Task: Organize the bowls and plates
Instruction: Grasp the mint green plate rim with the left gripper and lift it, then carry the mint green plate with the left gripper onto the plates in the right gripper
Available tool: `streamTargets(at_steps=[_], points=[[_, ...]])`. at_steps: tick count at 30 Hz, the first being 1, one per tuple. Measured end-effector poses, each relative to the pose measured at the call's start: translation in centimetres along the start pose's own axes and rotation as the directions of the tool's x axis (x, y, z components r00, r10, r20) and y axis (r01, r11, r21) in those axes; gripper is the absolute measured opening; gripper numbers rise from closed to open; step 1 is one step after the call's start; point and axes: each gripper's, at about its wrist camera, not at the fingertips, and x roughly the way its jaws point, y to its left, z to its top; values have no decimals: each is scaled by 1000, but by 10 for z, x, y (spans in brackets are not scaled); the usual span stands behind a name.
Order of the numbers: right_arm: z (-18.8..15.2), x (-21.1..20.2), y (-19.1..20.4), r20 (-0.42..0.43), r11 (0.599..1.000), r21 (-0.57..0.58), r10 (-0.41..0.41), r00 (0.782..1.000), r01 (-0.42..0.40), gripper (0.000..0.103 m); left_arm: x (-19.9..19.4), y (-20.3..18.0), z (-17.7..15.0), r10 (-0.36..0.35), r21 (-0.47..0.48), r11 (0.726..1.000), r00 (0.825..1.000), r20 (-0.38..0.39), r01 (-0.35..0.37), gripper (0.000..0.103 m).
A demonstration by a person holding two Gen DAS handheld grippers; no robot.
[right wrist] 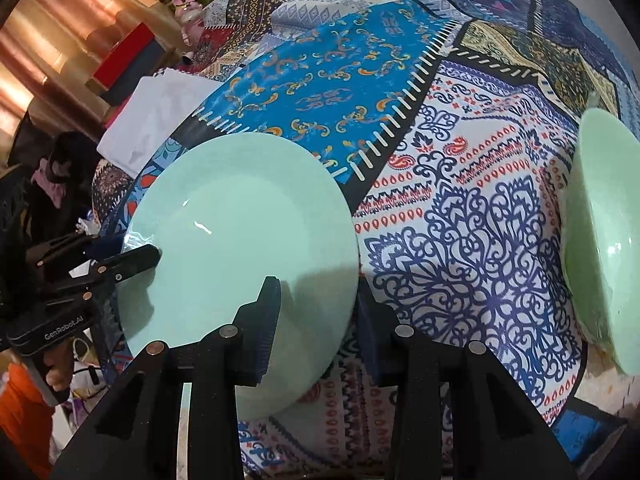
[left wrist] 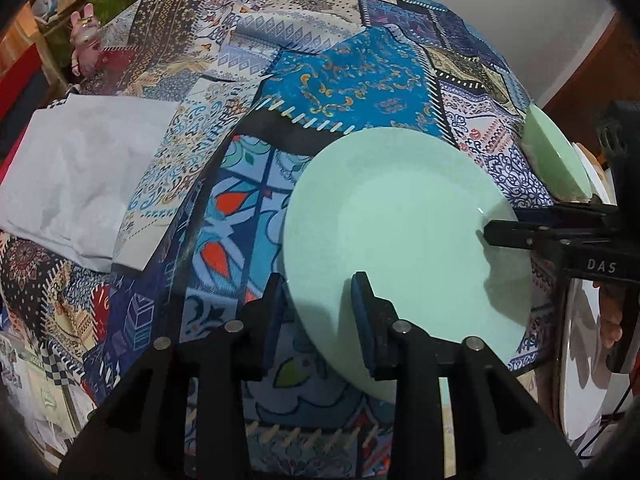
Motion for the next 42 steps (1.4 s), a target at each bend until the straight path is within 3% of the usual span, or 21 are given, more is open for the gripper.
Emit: streamTargets(at_steps=[9, 17, 32, 42], points=[[-7, -6, 4, 26, 999, -5, -33, 999, 33, 32, -7, -10, -7, 31, -1, 1000, 1000, 7, -31, 33], [-21, -34, 2, 102, 999, 19, -38, 994, 37, 32, -29, -21, -13, -13, -14, 1000, 999, 37, 13, 33], [-44, -98, 11, 276, 999, 10, -43, 960, 41, 32, -90, -49, -19, -29, 6, 1000, 987, 157, 29, 33], [-80, -137, 3, 349, 998, 39, -50, 936, 39, 32, -112, -80, -33, -75, 43, 997, 981, 178, 68, 33]])
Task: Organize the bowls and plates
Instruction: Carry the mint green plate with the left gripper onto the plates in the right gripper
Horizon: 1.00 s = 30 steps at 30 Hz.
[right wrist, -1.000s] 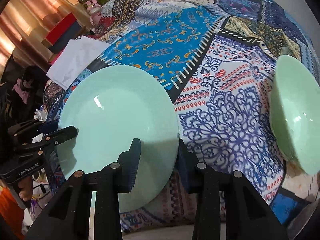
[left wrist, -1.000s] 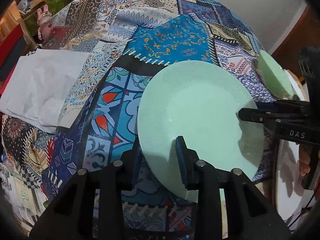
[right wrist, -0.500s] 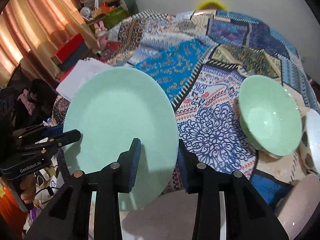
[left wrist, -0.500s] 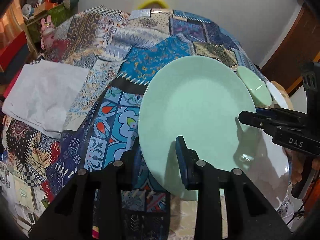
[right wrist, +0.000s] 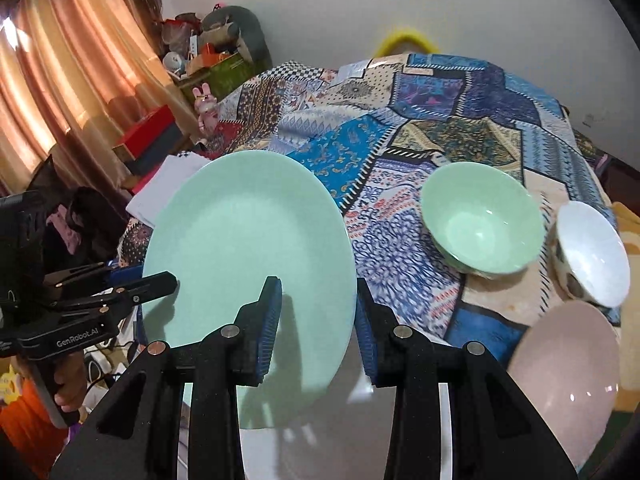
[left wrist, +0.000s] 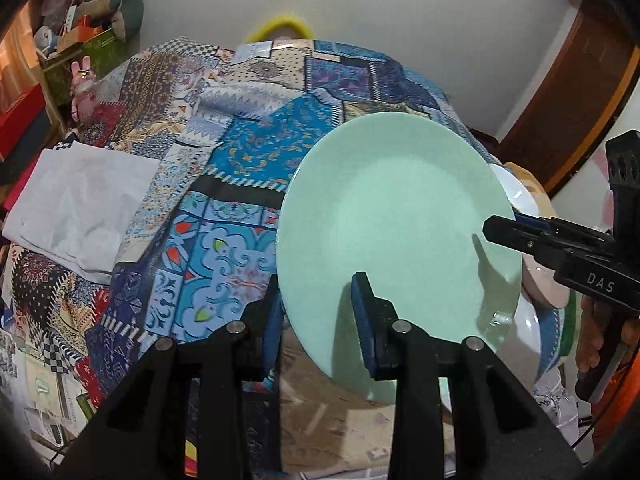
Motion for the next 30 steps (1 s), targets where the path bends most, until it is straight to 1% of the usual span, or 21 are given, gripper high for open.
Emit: streamTargets(at_steps=[5, 11, 22, 30], points=[[-16, -17, -10, 13, 1000, 16, -23, 1000, 23, 32, -2, -20, -9, -30, 22, 999, 1000, -6, 31, 33], [-36, -30, -26, 32, 998, 57, -42, 999, 40, 33, 4, -43, -21, -62, 41, 997, 998, -15, 62, 33], [-66, -41, -49, 57, 991, 129, -42, 997, 34, 33, 23, -68, -34, -91, 46, 994, 994, -67, 94, 33], [-86, -42, -68, 50, 979, 202, -31, 998, 21, 33, 38, -86, -40, -85, 81, 992, 992, -98, 93, 33]])
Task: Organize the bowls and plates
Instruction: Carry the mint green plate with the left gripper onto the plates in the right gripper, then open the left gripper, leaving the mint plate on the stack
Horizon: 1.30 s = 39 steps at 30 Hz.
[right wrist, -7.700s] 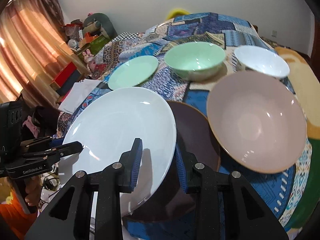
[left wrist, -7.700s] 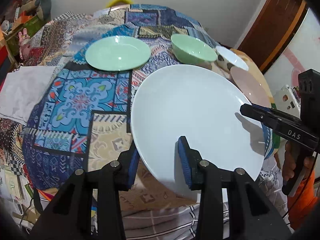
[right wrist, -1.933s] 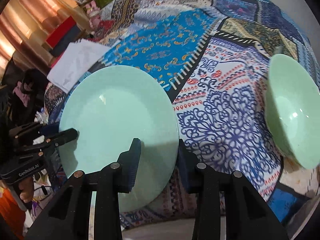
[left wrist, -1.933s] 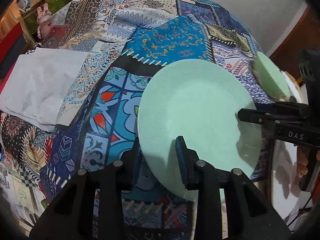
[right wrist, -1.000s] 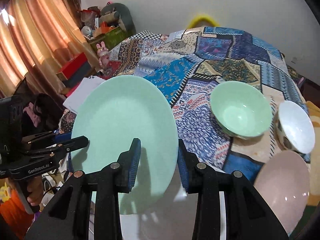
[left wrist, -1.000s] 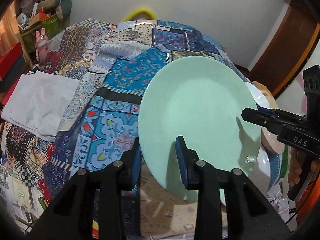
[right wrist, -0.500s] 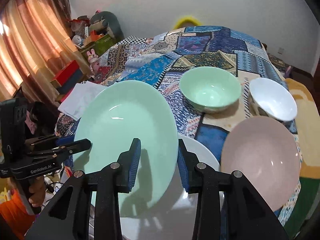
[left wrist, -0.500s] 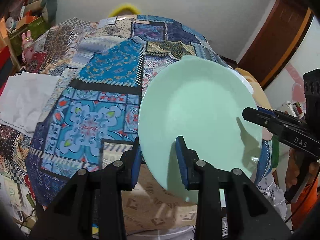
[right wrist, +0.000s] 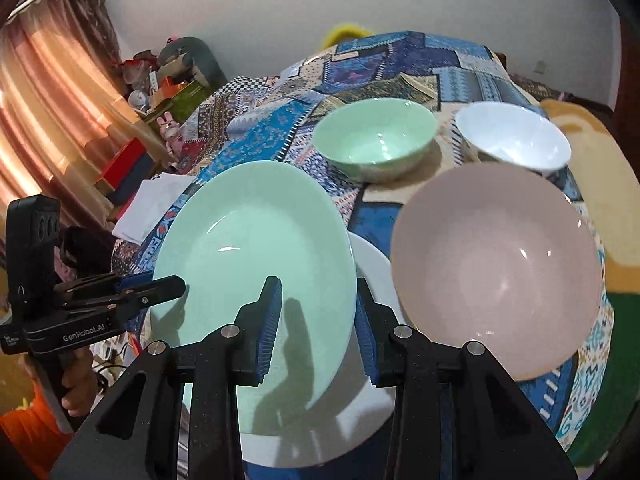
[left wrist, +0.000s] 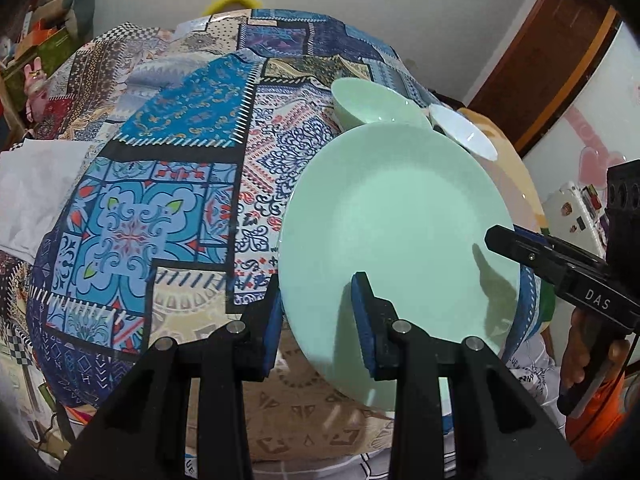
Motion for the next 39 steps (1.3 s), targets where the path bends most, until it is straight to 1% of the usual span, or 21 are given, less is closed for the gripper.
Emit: streamTargets(at_steps=[4, 9, 15, 18, 21, 26, 30, 35, 39], points=[[-8, 1, -3, -5, 1000, 9, 3, 1000, -3, 33, 5, -3, -2, 8, 9, 1000, 1000, -13, -7, 33], [-17, 4, -8, -4, 999, 31, 13, 1000, -13, 33, 14, -5, -8, 23, 12, 1000, 999, -49, -22, 33], [-22, 5, -14, -3, 998, 55, 16, 1000, -16, 34, 21, -9, -12, 26, 24, 999, 997, -74, -24, 33], [-25, 7, -17, -13, 997, 70, 21, 1000, -20, 35, 24, -11, -12, 43, 35, 999, 996, -74, -40, 33], [-26, 10, -18, -36, 997, 70, 17, 999, -14, 35, 26, -11, -11, 45, 33, 999, 996, -81, -43, 33], [-27, 6, -18, -25, 998, 63, 3, 1000, -1, 35, 33, -12, -10, 54, 34, 998, 994, -96, -51, 33], [-29, 4, -20, -20, 998, 69, 8, 1000, -7, 35, 36, -13, -8, 64, 40, 997, 994, -90, -61, 33], [-31, 1, -18, -19, 998, 62, -3, 1000, 4, 35, 36, -12, -8, 67, 46, 997, 994, -92, -63, 33], [-32, -6, -21, -13, 997, 78, -2, 1000, 4, 35, 35, -12, -8, 62, 45, 997, 994, -86, -59, 33]])
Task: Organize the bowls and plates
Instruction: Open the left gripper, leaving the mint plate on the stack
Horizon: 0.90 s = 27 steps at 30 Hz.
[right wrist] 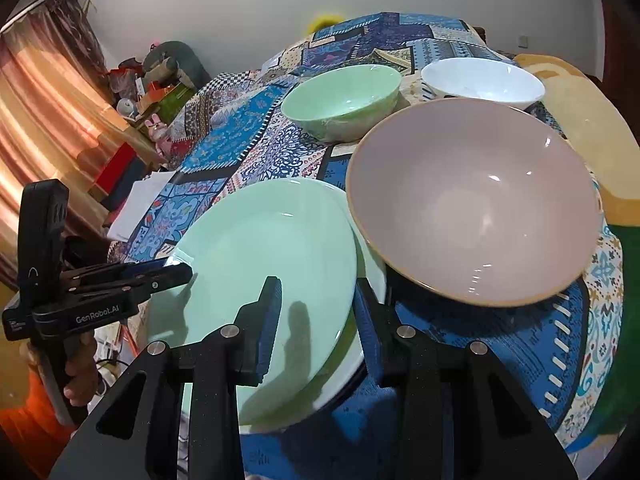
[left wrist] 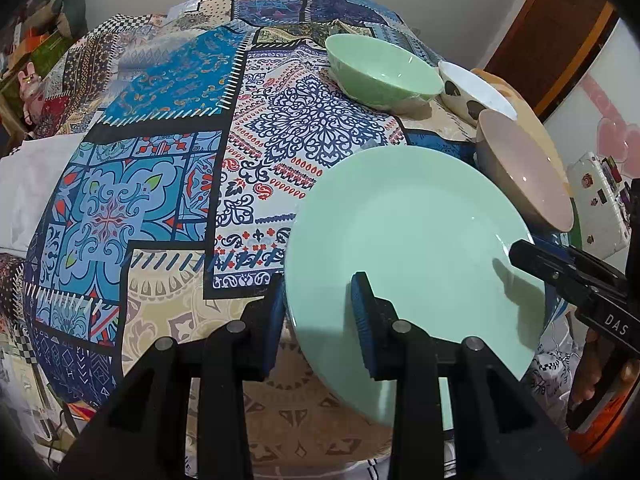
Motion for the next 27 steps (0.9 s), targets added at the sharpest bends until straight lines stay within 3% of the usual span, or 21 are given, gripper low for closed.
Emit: streamTargets(at_steps=[6, 14, 27], points=[[-1, -19, 4, 33, 999, -29, -18, 999, 19, 35, -22, -4, 3, 14, 22, 1000, 997, 72, -16, 33], [8, -51, 8, 154, 996, -59, -50, 987, 59, 38, -47, -29, 13, -21, 79, 997, 991, 133, 11, 34], [24, -82, -40, 285, 983, 38, -183, 941, 180, 45, -33, -92, 55, -60, 188, 982, 983, 171, 27, 61]])
